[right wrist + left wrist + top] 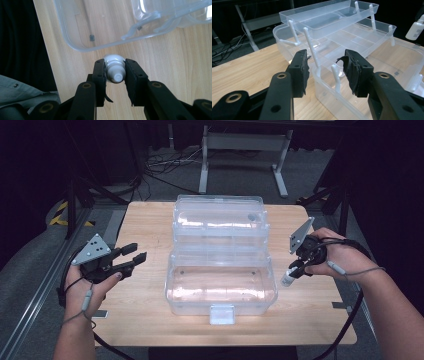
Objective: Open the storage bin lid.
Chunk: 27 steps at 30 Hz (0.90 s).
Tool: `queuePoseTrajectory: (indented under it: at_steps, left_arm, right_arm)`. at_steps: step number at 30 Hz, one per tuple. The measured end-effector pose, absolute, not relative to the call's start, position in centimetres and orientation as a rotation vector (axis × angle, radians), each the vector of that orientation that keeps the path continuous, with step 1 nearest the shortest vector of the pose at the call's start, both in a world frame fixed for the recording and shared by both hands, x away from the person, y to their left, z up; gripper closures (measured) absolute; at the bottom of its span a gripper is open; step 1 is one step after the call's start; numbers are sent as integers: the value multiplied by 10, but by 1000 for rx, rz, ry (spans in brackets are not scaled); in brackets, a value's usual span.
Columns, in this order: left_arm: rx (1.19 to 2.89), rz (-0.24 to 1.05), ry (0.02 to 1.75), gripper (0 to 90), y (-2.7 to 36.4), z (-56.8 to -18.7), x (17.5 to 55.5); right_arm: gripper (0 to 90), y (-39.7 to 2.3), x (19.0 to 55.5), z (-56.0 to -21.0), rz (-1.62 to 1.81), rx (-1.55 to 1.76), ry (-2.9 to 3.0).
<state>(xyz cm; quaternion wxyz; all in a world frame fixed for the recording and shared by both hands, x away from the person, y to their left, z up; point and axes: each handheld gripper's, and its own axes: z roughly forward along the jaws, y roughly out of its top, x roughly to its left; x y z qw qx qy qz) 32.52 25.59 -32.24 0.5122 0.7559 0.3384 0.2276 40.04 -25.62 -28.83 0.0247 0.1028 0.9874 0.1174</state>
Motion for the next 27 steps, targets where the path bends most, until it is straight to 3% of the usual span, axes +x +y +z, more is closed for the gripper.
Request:
queuePoseTrajectory:
  at_steps: [27]
  left_arm:
    - [1823,535,815,548,256,-324,326]
  right_arm:
    - [714,-202,402,-263,407,193,3058]
